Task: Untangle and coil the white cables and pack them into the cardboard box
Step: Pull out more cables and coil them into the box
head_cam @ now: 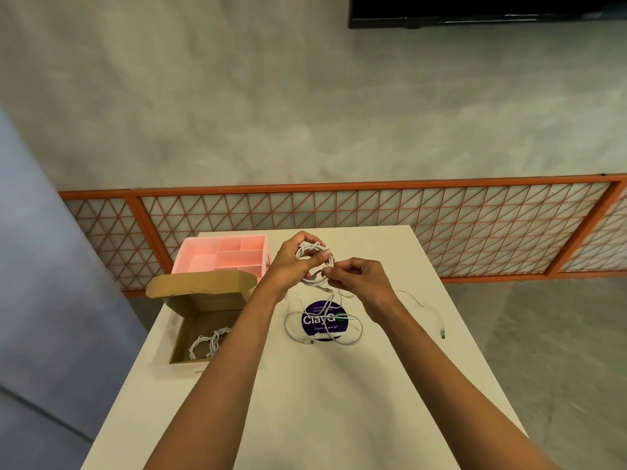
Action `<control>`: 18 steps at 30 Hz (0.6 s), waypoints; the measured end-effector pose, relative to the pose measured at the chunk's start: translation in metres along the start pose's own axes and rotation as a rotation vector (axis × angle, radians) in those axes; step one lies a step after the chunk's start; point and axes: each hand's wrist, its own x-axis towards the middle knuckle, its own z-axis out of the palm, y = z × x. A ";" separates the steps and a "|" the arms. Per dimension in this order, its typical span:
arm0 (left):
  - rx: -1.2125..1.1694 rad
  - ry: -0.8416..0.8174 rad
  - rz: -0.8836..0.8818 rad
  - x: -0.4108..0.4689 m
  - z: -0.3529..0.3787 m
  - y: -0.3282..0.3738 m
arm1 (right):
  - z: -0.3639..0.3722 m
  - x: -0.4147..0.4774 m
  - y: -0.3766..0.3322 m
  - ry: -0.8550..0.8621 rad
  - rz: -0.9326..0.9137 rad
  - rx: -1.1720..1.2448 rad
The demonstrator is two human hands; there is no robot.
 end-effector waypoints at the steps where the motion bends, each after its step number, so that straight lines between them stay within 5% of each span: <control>1: 0.019 0.003 0.003 0.000 0.001 -0.001 | 0.001 0.000 0.001 0.015 0.008 0.004; 9: -0.155 0.012 -0.045 -0.005 0.009 -0.013 | 0.006 0.007 0.004 0.207 0.033 0.072; 14: -0.117 0.433 -0.232 -0.002 0.024 -0.035 | 0.011 0.011 0.007 0.322 0.018 0.038; 18: -0.325 0.407 -0.320 -0.002 0.028 -0.036 | 0.015 0.011 0.008 0.299 0.036 0.098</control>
